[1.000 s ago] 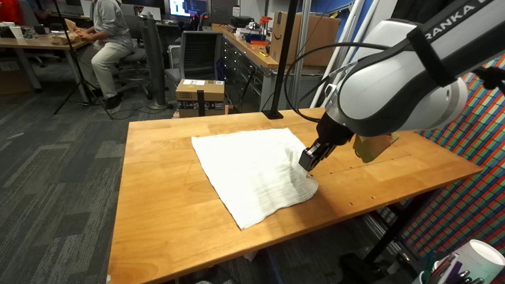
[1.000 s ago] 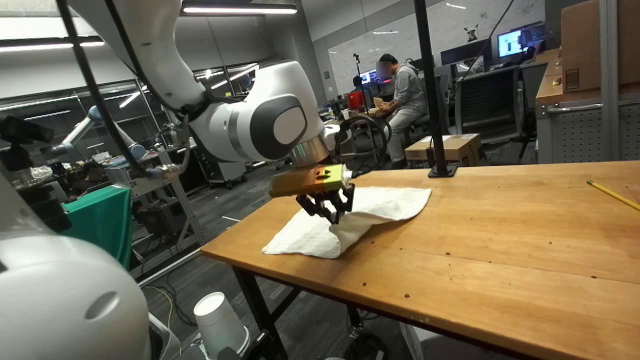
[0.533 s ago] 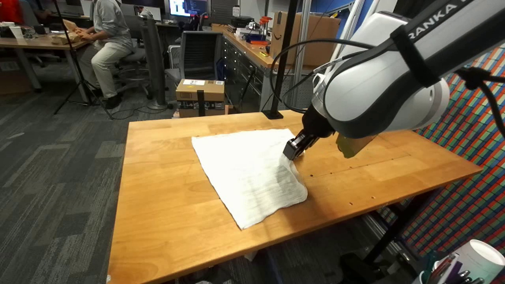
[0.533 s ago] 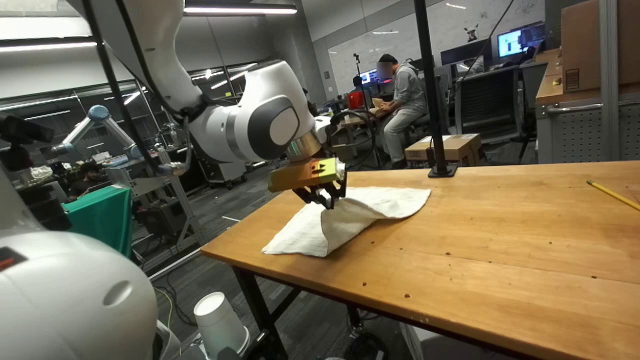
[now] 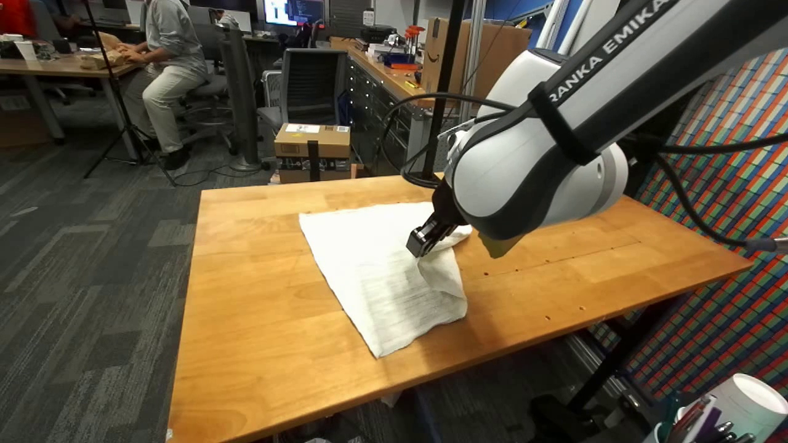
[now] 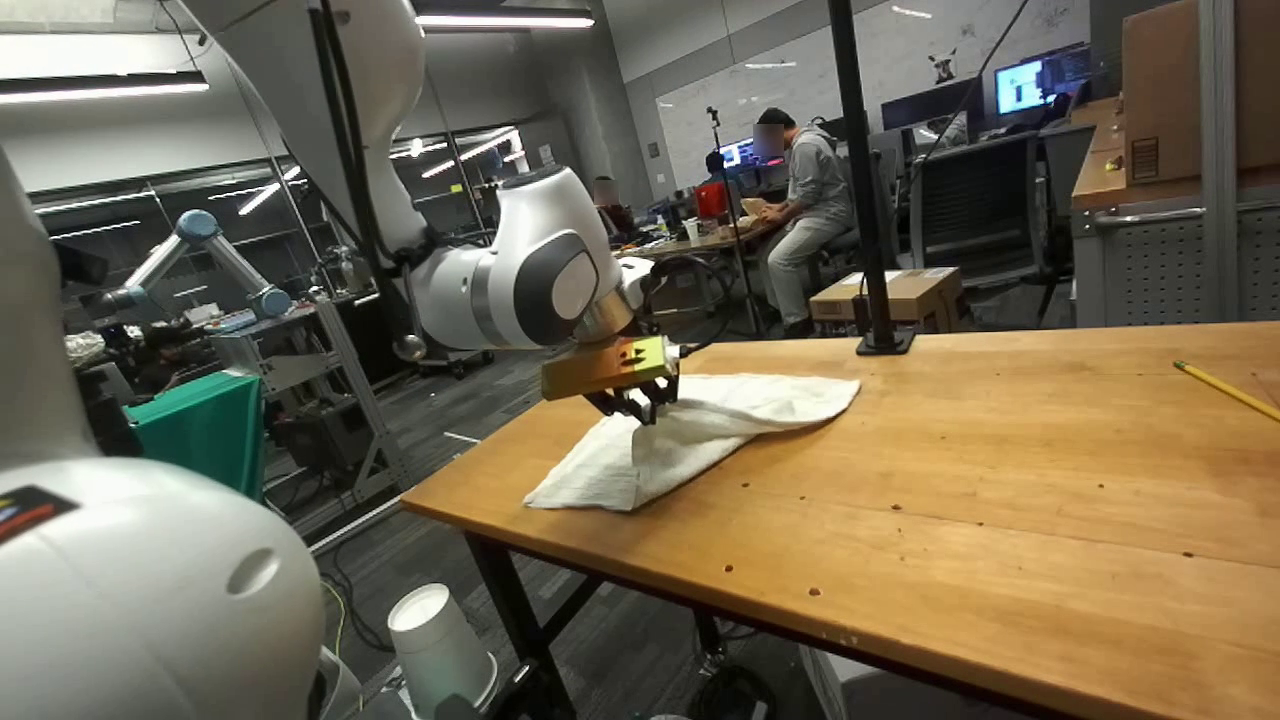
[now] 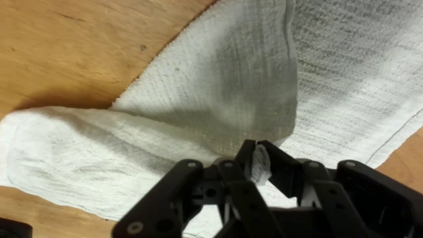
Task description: Fold the cloth on the table
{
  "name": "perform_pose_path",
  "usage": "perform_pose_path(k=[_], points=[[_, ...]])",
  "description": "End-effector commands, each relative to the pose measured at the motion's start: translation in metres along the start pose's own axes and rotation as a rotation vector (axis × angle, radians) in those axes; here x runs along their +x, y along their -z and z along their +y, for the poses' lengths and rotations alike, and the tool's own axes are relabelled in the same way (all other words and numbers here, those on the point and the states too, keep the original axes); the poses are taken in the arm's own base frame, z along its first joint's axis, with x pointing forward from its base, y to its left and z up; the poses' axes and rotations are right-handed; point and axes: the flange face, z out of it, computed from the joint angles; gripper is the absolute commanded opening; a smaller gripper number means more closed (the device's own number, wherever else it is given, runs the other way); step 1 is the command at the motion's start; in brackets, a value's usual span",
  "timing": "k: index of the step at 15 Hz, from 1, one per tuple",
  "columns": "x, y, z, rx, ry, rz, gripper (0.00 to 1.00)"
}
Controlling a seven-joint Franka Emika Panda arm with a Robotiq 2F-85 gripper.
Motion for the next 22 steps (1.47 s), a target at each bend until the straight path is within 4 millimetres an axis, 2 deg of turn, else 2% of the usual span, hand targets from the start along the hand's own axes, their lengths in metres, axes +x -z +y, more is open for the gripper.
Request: perform_pose_path(k=[1, 9, 14, 20, 22], points=[[0.026, -0.010, -0.014, 0.012, 0.004, 0.033, 0.09], [0.058, -0.012, -0.023, 0.020, -0.033, 0.070, 0.09], [0.090, -0.017, -0.014, -0.007, -0.061, 0.108, 0.09], [0.134, -0.028, 0.008, -0.068, -0.110, 0.136, 0.09], [0.144, -0.031, 0.006, -0.078, -0.120, 0.141, 0.09]])
